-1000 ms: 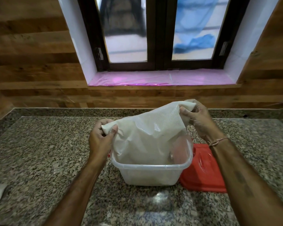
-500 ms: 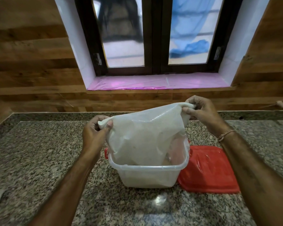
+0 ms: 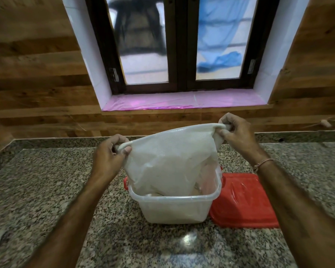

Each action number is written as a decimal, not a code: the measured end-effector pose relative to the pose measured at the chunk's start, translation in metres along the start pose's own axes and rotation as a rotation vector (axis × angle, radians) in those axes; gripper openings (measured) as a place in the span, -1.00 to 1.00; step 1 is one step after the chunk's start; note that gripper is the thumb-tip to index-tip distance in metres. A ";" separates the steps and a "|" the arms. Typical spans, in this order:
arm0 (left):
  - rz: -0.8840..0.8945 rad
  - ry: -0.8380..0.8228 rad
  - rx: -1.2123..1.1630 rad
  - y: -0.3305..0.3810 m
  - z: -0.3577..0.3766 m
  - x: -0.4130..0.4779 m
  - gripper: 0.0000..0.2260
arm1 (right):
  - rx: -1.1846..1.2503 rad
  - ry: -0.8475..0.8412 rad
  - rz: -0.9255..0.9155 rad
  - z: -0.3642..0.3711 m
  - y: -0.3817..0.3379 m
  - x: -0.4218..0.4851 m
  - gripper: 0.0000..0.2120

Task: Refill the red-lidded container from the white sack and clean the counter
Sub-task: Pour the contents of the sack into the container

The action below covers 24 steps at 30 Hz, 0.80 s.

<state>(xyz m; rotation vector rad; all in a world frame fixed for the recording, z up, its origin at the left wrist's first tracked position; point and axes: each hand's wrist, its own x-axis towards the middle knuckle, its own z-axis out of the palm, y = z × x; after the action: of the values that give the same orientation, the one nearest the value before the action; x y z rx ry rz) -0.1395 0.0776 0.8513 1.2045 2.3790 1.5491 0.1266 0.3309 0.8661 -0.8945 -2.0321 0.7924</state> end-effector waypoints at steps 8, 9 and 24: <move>0.098 0.007 0.042 0.009 0.006 -0.001 -0.86 | -0.046 -0.171 -0.062 -0.007 -0.006 -0.001 -0.83; 0.102 0.011 0.029 0.008 0.006 -0.001 -0.86 | -0.045 -0.171 -0.066 -0.007 -0.006 -0.001 -0.84; 0.256 -0.208 0.312 0.073 0.039 0.012 -0.79 | -0.232 0.020 -0.161 0.022 -0.041 0.001 -0.91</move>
<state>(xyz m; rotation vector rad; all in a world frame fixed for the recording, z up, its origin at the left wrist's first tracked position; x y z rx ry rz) -0.0885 0.1281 0.8945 1.6976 2.4658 1.0585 0.0951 0.3039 0.8868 -0.8482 -2.1773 0.4646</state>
